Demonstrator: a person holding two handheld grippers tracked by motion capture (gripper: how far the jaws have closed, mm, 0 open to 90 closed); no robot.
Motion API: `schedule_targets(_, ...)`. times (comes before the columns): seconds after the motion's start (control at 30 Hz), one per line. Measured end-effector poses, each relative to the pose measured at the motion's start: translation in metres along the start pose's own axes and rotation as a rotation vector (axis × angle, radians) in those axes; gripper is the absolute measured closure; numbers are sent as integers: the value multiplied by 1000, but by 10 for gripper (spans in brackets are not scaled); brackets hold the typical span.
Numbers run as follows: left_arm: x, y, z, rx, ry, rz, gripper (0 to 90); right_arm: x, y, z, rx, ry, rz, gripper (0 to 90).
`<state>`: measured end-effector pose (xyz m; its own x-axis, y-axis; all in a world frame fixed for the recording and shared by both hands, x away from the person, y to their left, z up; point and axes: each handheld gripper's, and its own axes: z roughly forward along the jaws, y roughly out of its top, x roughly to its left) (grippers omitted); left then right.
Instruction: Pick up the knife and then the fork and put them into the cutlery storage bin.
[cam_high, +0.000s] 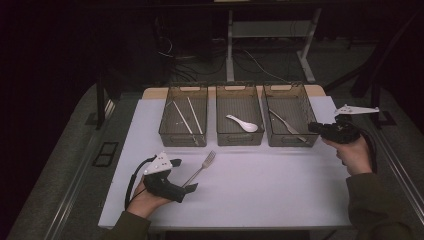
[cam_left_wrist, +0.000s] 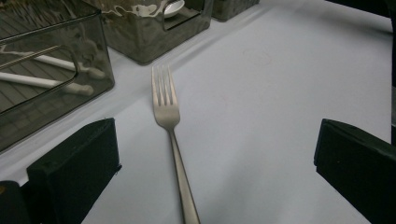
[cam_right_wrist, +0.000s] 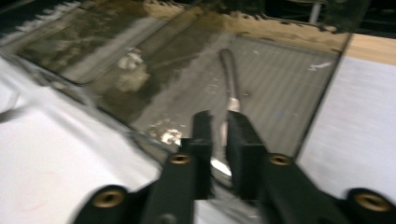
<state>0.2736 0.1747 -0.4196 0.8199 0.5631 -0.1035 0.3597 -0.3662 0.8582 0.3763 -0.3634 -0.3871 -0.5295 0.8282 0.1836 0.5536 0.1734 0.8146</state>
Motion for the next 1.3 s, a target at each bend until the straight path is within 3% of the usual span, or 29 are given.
schedule_targets(0.33,5,1,2,14,31,-3,26,40,-3,-19,-26,80,-98,450)
schedule_targets(0.7,11,3,12,51,64,9,161,83,-24,-24,-39,172,-167,349)
schedule_targets(0.83,13,3,19,79,70,2,251,94,-33,-18,-21,193,-169,340)
schedule_targets(1.0,17,2,32,130,74,-11,425,106,-42,-8,17,225,-194,340)
schedule_targets(1.3,18,-2,52,237,64,-17,710,122,-47,3,60,238,-217,341)
